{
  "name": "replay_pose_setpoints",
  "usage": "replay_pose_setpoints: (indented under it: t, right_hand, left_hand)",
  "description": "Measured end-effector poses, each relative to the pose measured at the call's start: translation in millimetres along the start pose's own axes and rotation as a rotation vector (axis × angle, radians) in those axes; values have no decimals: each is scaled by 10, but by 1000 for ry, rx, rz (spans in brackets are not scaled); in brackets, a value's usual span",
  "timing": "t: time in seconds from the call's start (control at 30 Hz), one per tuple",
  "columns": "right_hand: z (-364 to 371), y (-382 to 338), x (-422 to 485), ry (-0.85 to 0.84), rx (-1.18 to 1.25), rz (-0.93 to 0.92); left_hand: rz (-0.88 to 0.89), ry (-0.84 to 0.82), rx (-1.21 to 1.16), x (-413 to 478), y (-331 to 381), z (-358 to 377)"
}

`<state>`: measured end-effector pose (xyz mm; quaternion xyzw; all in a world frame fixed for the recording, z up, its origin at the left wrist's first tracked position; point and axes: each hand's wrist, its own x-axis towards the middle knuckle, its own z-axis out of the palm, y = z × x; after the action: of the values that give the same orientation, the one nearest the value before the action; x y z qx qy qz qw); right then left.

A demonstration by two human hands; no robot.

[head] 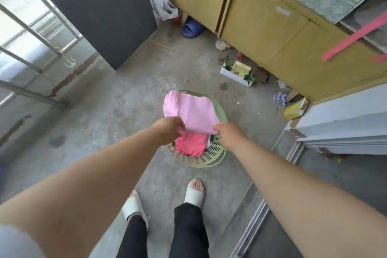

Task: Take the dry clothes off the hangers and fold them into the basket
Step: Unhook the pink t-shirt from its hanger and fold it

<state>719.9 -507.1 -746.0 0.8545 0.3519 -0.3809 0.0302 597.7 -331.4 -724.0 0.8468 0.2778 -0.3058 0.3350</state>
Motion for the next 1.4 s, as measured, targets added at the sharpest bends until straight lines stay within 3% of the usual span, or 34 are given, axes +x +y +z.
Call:
replay_pose_setpoints:
  t: [0.1, 0.23, 0.5, 0.77, 1.4]
  right_hand:
    - [364, 85, 13, -177, -60, 88]
    - [330, 49, -50, -210, -71, 104]
    - [-484, -414, -154, -23, 58, 6]
    - [-1148, -993, -536, 105, 122, -73]
    - [-2780, -2639, -1937, 313, -45, -410]
  left_hand:
    - [14, -236, 207, -20, -62, 235]
    - [43, -299, 368, -102, -32, 180]
    - [42, -70, 272, -321, 163, -477]
    - [92, 25, 200, -827, 306, -1008]
    - [136, 318, 274, -2612, 192, -2839]
